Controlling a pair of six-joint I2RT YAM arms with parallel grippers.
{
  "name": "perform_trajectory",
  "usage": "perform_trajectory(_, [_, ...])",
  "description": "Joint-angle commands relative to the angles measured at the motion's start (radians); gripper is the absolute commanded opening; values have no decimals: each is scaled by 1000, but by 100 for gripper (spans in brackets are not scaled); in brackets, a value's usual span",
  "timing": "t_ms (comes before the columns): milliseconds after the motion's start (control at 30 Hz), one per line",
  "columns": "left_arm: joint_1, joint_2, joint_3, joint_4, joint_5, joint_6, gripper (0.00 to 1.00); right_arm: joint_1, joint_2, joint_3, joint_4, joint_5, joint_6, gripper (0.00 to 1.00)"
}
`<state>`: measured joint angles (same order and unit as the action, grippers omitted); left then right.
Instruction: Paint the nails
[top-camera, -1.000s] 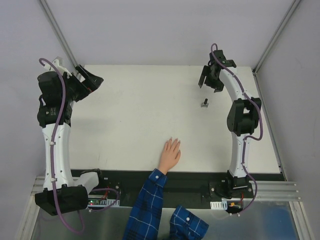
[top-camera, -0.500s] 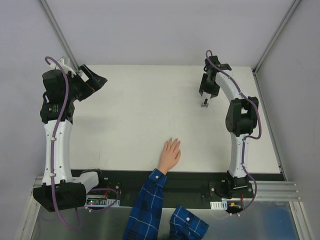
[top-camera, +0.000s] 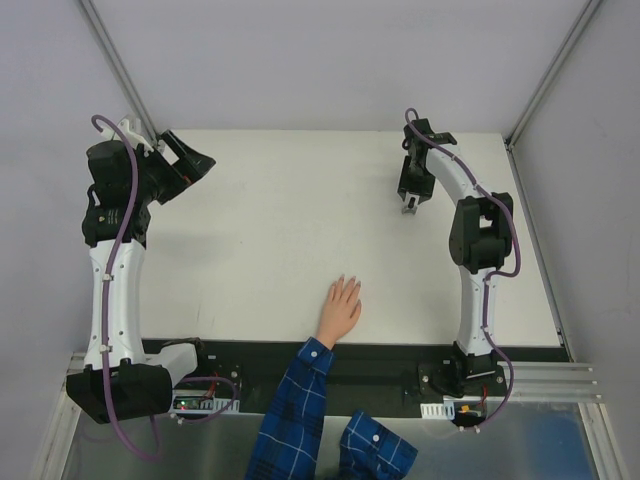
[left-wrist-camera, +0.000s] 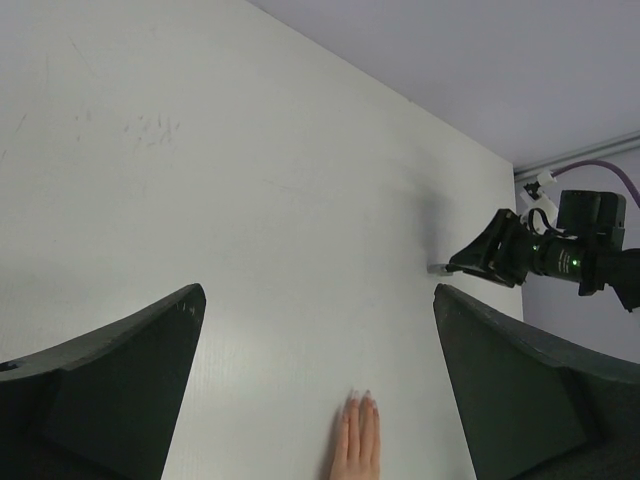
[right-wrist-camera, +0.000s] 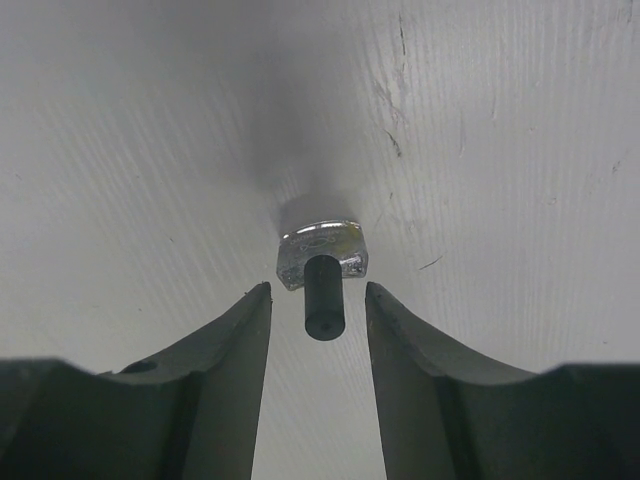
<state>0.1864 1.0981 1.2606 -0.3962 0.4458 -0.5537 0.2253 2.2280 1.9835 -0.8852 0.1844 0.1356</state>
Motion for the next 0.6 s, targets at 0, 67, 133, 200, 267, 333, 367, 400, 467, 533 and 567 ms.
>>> perform_trajectory(0, [-15,-7,2,40,25,-15,96,2,-59,-6,2,35,-17,44])
perform_trajectory(67, [-16,-7,2,40,28,-17,96,3,-56,-2,3,35,-22,41])
perform_trajectory(133, [-16,-9,0,39,30,-17,96,5,-54,-2,8,39,-30,41])
perform_trajectory(200, [-18,-10,-3,40,33,-20,96,3,-51,-2,12,50,-43,41])
perform_trajectory(267, [-18,-14,-4,39,34,-22,96,2,-44,11,14,47,-53,40])
perform_trajectory(333, [-18,-15,-6,39,37,-23,96,3,-37,15,11,47,-54,40])
perform_trajectory(367, [-19,-15,-7,39,40,-25,96,3,-37,12,11,47,-56,40])
perform_trajectory(400, [-18,-20,-7,39,41,-25,96,3,-36,11,12,47,-56,40])
perform_trajectory(467, [-18,-20,-9,40,44,-28,96,3,-31,14,19,43,-59,39])
perform_trajectory(533, [-18,-24,-12,40,48,-31,96,3,-22,18,19,40,-65,32])
perform_trajectory(567, [-18,-23,-13,39,51,-32,95,3,-19,20,17,38,-65,31])
